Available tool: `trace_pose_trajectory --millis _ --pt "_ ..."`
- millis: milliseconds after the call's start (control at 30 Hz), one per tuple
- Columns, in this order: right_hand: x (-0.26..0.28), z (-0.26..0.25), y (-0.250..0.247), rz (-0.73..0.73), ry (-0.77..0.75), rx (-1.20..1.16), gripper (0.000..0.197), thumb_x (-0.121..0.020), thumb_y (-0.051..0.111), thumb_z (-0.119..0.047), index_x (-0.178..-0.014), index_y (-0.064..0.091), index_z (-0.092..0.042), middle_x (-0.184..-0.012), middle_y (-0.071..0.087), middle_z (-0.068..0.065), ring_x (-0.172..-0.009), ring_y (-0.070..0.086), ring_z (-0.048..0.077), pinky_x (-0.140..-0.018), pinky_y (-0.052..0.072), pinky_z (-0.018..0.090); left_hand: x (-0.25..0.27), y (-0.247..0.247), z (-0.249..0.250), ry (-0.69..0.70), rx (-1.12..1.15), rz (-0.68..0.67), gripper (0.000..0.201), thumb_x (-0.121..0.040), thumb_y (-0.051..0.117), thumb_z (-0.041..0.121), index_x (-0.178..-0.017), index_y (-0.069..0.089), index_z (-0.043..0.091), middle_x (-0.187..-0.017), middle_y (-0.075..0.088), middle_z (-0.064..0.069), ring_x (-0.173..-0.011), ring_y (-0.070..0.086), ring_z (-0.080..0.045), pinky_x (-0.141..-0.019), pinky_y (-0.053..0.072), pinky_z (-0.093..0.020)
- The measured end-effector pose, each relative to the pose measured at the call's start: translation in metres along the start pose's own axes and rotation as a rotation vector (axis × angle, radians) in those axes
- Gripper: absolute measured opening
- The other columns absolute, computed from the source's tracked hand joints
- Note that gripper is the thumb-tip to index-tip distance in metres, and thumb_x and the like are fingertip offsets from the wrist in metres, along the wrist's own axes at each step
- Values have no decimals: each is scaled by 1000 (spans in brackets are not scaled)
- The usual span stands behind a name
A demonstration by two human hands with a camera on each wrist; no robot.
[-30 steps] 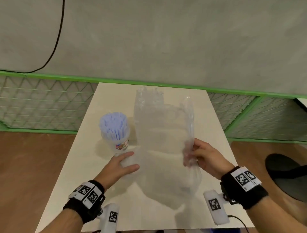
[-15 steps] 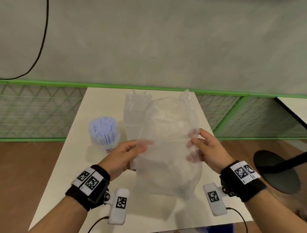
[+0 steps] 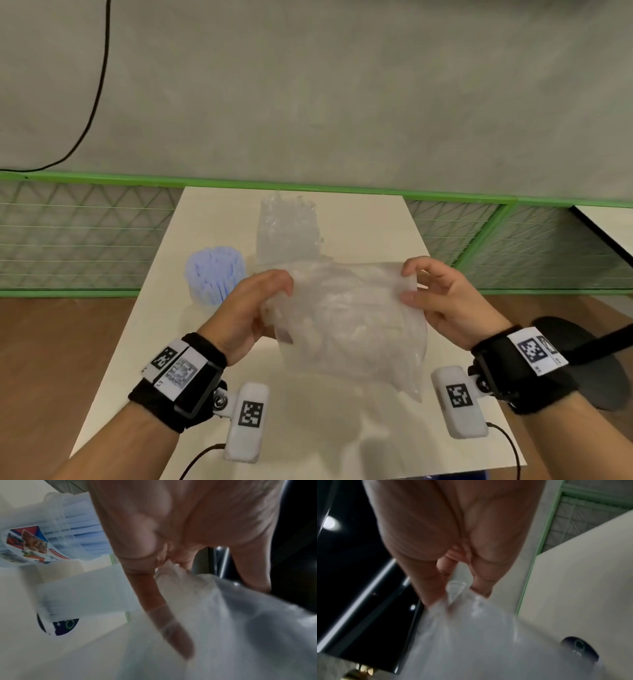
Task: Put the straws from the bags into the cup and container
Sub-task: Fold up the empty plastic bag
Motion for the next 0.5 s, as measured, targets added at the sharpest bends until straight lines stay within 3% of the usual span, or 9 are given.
trace_pose_trajectory --millis 67,133,200,267,300,367,400,433,500 --pt "1 -3 -4 61 -42 -18 13 -61 76 -3 -66 69 -13 -76 66 3 -74 66 13 -71 54 17 0 1 -1 8 -67 -24 43 -59 80 27 -93 55 15 -90 66 -4 -71 66 -21 -54 56 -35" --pt "3 -2 -10 128 -47 -28 14 -67 71 0 -61 73 -12 -74 71 4 -81 70 11 -75 54 16 0 0 -1 20 -141 -13 56 -54 85 14 -103 57 18 -111 68 -8 -82 68 -27 -71 56 -51" --pt "4 1 -4 124 -12 85 28 -85 58 3 -82 80 -15 -103 74 3 -99 68 14 -85 55 26 0 0 2 42 -167 21 66 -54 85 4 -112 57 20 -126 60 -11 -78 67 -24 -76 56 -51" --pt "8 1 13 48 5 253 29 -91 64 -16 -117 71 -27 -132 60 -7 -117 60 16 -94 53 42 1 2 6 70 -172 29 73 -54 84 1 -117 58 24 -132 55 -10 -76 65 -23 -74 60 -40" --pt "10 0 20 22 -10 408 44 -86 72 -29 -128 62 -35 -136 53 -14 -124 55 13 -98 51 42 0 3 8 79 -180 23 75 -53 85 2 -118 59 27 -133 55 -8 -81 64 -27 -76 60 -38" --pt "13 -5 25 73 -71 751 80 -69 82 -49 -140 44 -46 -135 44 -21 -128 43 -3 -102 39 22 1 4 13 100 -202 10 77 -52 87 4 -118 59 33 -133 56 -5 -96 68 -26 -81 60 -37" --pt "14 -9 27 130 -102 866 93 -63 85 -52 -143 37 -46 -132 41 -21 -124 38 -9 -98 34 12 2 3 16 116 -242 15 79 -51 88 7 -118 58 36 -132 56 -3 -101 68 -23 -81 60 -35" --pt "15 -12 31 178 -125 943 102 -61 87 -50 -145 32 -44 -130 37 -19 -120 37 -9 -94 33 9 2 2 20 132 -318 31 81 -49 89 14 -118 57 40 -132 54 -2 -104 67 -21 -81 59 -34" --pt "17 -13 37 252 -123 1062 110 -63 88 -39 -150 21 -41 -134 29 -13 -120 35 -1 -89 37 14 1 1 25 150 -541 96 85 -45 88 29 -119 52 48 -134 47 -1 -107 63 -19 -85 57 -33"
Point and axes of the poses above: each hand's wrist, its own x-axis away from the middle knuckle, its own y-axis out of the palm, z = x × y, the point moved 10 cm from there along -x, towards the middle knuckle
